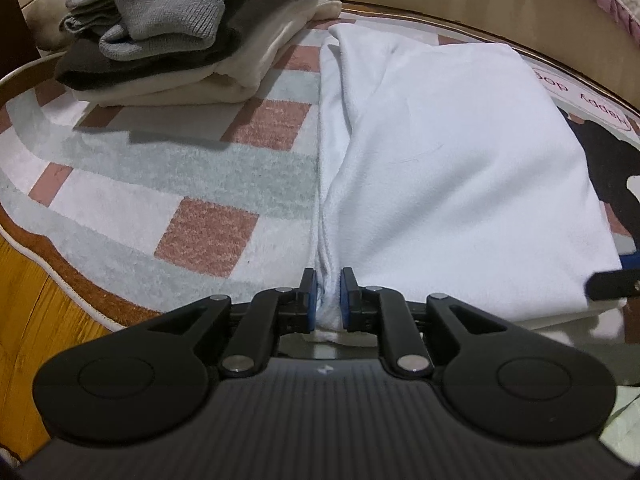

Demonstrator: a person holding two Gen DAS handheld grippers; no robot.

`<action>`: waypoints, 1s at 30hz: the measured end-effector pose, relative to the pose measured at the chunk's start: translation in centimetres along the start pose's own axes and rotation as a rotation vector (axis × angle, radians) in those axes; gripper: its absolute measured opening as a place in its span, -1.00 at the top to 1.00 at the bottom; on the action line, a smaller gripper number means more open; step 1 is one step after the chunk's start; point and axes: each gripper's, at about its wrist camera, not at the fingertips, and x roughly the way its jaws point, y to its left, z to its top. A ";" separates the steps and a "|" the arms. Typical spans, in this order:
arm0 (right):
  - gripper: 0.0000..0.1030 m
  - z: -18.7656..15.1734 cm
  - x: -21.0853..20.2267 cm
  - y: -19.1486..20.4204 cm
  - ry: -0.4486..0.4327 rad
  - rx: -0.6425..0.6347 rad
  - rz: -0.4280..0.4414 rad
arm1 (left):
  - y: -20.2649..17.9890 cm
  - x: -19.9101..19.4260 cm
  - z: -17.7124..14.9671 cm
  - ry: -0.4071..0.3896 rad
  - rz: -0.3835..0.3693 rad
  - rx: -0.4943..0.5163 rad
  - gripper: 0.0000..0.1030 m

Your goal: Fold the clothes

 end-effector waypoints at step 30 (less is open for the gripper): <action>0.69 -1.7 -0.1 -1.6 0.203 0.027 0.129 | -1.8 -1.9 6.2 -0.208 -0.198 -0.058 0.32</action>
